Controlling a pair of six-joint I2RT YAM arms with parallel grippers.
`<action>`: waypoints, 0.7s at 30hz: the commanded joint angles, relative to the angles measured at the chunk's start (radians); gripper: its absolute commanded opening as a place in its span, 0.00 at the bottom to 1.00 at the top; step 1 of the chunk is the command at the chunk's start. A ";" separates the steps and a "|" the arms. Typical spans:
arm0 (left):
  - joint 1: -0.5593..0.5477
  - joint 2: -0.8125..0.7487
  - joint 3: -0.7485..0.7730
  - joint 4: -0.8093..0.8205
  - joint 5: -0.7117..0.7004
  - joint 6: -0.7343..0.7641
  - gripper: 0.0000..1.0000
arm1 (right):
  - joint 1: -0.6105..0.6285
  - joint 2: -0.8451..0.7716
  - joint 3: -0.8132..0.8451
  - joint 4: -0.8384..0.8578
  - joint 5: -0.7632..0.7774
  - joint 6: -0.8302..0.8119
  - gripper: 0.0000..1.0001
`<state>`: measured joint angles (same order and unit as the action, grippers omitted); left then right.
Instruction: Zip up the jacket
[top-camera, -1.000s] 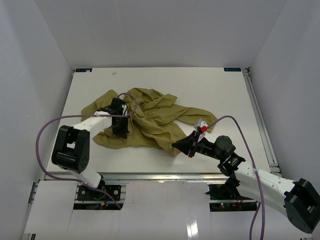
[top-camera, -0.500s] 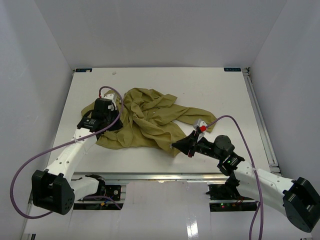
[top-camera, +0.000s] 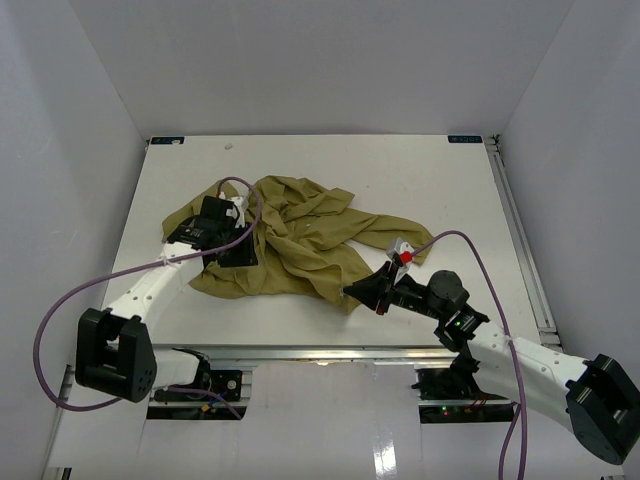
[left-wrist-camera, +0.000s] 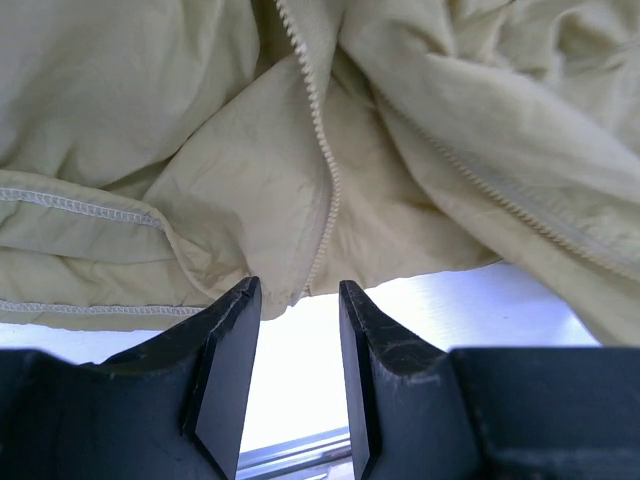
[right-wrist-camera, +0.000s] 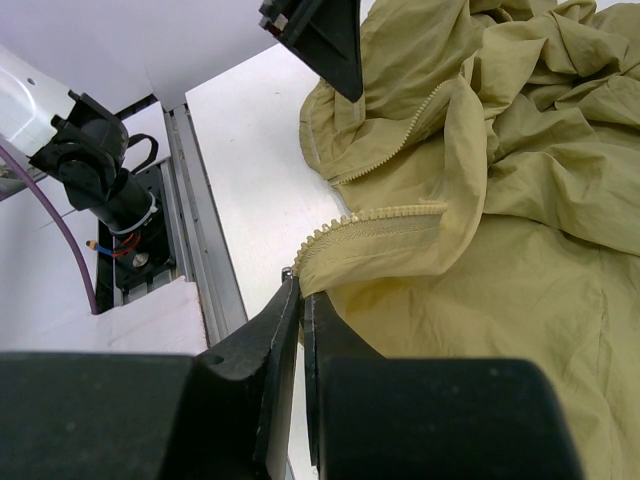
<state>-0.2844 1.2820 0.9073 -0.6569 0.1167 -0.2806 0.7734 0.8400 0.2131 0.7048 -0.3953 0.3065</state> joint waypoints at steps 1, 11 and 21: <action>0.001 0.068 -0.005 -0.018 0.018 0.039 0.47 | -0.003 -0.012 0.008 0.036 -0.001 -0.003 0.08; 0.001 0.198 -0.012 -0.009 0.067 0.081 0.42 | -0.005 -0.021 -0.001 0.034 0.000 -0.003 0.08; -0.001 0.247 0.012 -0.064 -0.014 0.056 0.45 | -0.005 -0.033 -0.008 0.035 0.002 -0.002 0.08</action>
<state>-0.2844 1.5428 0.8963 -0.6924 0.1333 -0.2221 0.7734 0.8206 0.2127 0.7048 -0.3950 0.3065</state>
